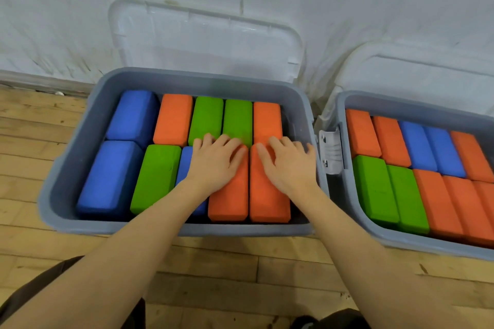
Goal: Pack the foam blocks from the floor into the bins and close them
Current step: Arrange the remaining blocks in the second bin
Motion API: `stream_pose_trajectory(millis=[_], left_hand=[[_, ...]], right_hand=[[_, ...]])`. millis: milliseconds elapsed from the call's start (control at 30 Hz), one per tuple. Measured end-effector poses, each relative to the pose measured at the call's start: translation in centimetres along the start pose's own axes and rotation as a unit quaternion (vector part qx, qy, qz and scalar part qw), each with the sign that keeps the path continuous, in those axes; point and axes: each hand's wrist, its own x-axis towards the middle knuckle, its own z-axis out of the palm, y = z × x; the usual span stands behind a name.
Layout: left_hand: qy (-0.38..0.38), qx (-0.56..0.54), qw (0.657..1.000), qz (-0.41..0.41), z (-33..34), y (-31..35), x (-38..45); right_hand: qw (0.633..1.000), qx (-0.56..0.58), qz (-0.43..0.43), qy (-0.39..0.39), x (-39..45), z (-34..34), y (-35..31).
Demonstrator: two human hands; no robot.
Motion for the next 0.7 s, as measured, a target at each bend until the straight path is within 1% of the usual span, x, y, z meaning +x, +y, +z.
stream_pose_trajectory(millis=[67, 133, 267, 300, 367, 433, 600, 700], left_hand=[[0.026, 0.014, 1.0, -0.008, 0.4, 0.1, 0.9], [0.016, 0.013, 1.0, -0.024, 1.0, 0.1, 1.2], [-0.095, 0.01, 0.992, -0.078, 2.3, 0.0, 0.3], [-0.109, 0.009, 0.99, -0.091, 2.9, 0.0, -0.1], [-0.103, 0.007, 0.989, -0.105, 3.6, 0.0, -0.4], [-0.098, 0.011, 0.989, -0.108, 4.1, 0.0, -0.4], [-0.061, 0.027, 0.993, -0.095, 4.7, -0.2, 0.3], [-0.041, 0.027, 0.995, -0.088, 5.0, 0.1, 0.7]], right_hand=[[1.0, 0.008, 0.028, -0.003, 1.5, -0.2, -0.7], [1.0, 0.002, 0.013, -0.015, 2.1, 0.6, -0.9], [0.997, 0.05, -0.005, -0.059, 2.3, 2.8, 0.7], [0.996, 0.056, -0.009, -0.067, 2.1, 3.3, 1.1], [0.995, 0.056, -0.019, -0.075, 1.9, 4.5, 1.1], [0.997, 0.049, -0.03, -0.058, 1.8, 5.5, 0.6], [0.998, 0.044, -0.032, -0.029, 2.7, 6.9, 0.6], [0.996, 0.066, -0.041, -0.035, 3.0, 7.3, 1.1]])
